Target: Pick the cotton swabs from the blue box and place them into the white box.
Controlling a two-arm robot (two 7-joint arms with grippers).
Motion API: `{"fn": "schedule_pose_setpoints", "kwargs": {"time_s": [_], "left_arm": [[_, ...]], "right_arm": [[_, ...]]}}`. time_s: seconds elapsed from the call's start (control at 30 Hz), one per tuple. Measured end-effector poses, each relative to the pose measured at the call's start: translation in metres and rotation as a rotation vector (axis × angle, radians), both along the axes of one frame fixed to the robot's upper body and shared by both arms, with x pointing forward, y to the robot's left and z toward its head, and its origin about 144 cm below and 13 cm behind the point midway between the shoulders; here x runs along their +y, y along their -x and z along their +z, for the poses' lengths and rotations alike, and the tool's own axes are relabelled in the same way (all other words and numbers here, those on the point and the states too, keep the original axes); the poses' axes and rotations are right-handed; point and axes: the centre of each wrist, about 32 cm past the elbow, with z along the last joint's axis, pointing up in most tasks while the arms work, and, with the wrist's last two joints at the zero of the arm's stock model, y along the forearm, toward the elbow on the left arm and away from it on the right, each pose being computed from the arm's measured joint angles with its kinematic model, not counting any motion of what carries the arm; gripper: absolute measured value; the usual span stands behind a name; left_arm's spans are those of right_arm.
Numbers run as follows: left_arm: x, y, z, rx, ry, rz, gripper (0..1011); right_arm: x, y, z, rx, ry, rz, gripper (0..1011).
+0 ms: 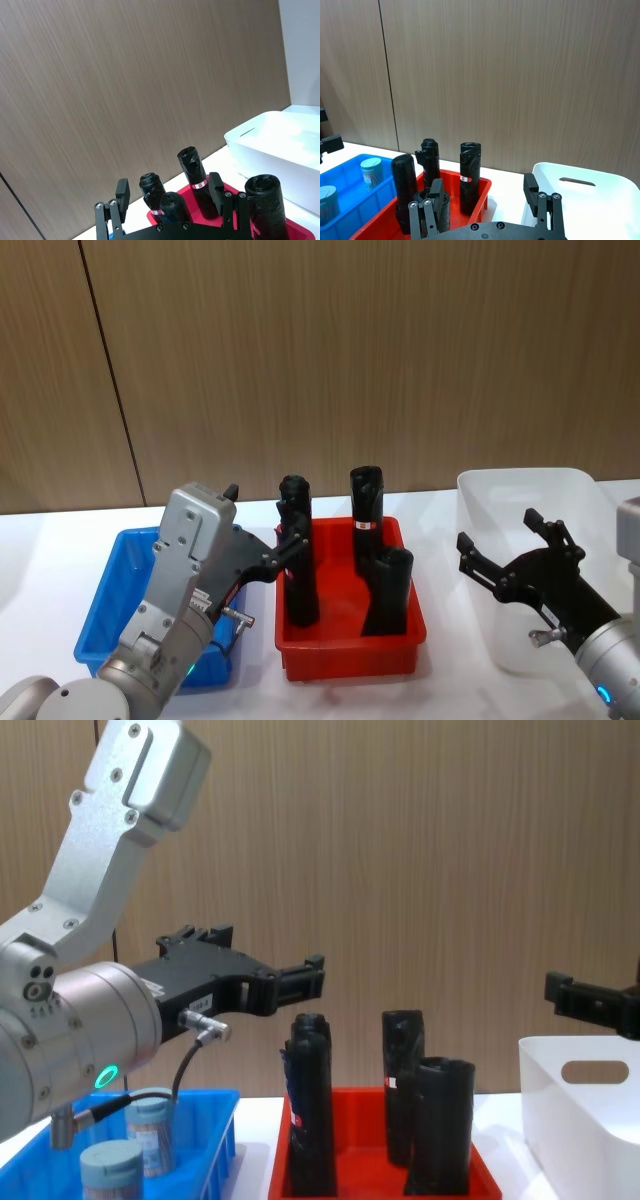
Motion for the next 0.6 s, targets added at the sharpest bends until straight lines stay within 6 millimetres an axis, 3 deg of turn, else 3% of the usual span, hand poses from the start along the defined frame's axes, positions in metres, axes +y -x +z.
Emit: {"fn": "schedule_pose_setpoints", "kwargs": {"time_s": [0.6], "left_arm": [[0.0000,0.0000,0.0000,0.000,0.000,0.000,1004]], "right_arm": [[0.0000,0.0000,0.0000,0.000,0.000,0.000,1002]]}}
